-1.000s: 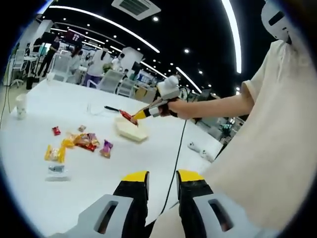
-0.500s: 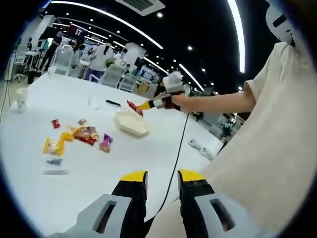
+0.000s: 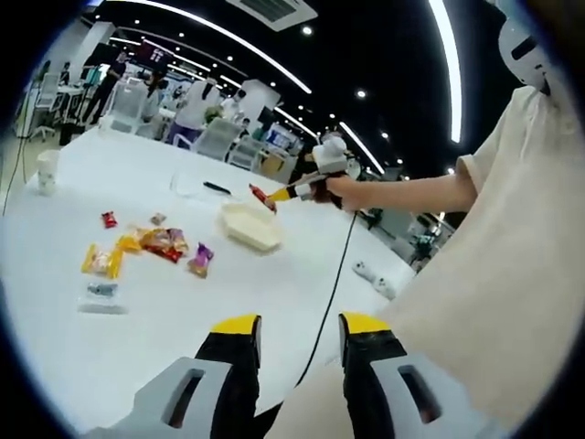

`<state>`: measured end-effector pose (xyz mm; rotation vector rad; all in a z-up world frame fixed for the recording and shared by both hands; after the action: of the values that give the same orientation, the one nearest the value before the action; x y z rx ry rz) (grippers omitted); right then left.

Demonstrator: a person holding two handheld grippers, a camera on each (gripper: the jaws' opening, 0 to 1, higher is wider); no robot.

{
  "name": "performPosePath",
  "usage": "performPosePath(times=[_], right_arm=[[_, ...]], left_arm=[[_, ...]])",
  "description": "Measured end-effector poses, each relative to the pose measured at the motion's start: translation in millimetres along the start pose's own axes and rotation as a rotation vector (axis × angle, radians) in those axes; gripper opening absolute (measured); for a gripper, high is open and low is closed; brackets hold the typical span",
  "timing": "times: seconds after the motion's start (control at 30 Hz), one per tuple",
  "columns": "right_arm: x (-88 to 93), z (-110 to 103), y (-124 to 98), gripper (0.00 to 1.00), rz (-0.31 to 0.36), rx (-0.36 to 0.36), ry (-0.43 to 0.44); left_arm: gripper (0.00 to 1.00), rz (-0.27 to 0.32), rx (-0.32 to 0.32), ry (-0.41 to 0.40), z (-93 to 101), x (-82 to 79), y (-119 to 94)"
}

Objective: Place the target food into the container with the food tongs after gripping and lifting it, then release it inside without dropping or visibly crushing the food.

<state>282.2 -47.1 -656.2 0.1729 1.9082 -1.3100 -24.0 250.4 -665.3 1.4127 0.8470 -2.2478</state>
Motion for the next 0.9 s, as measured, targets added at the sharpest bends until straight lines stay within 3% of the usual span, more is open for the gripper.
performPosePath(times=[0.33, 0.57, 0.9], right_arm=[[-1.5, 7, 1, 0.22, -0.001, 0.007, 0.009], [-4.2, 12, 4, 0.22, 0.001, 0.016, 0.008], [-1.8, 18, 5, 0.22, -0.032, 0.022, -0.032]], left_arm=[[0.36, 0.01, -0.018, -0.011, -0.9, -0.4, 0], [0.45, 0.005, -0.047, -0.034, -1.6, 3.1, 0], [0.46, 0.001, -0.067, -0.048, -4.5, 3.9, -3]])
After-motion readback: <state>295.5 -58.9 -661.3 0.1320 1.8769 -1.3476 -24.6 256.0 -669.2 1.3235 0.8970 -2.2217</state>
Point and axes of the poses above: the point that each gripper's makers call its tool centre point, and the gripper's own axes: y roughly forward along the fingers, z roughly to its right, x roughly out of its underside, the point moved 8 cm from there along -y, roughly backward along the fingers, and after that the axes turned 14 degrees about y, right-handed, at the moved point
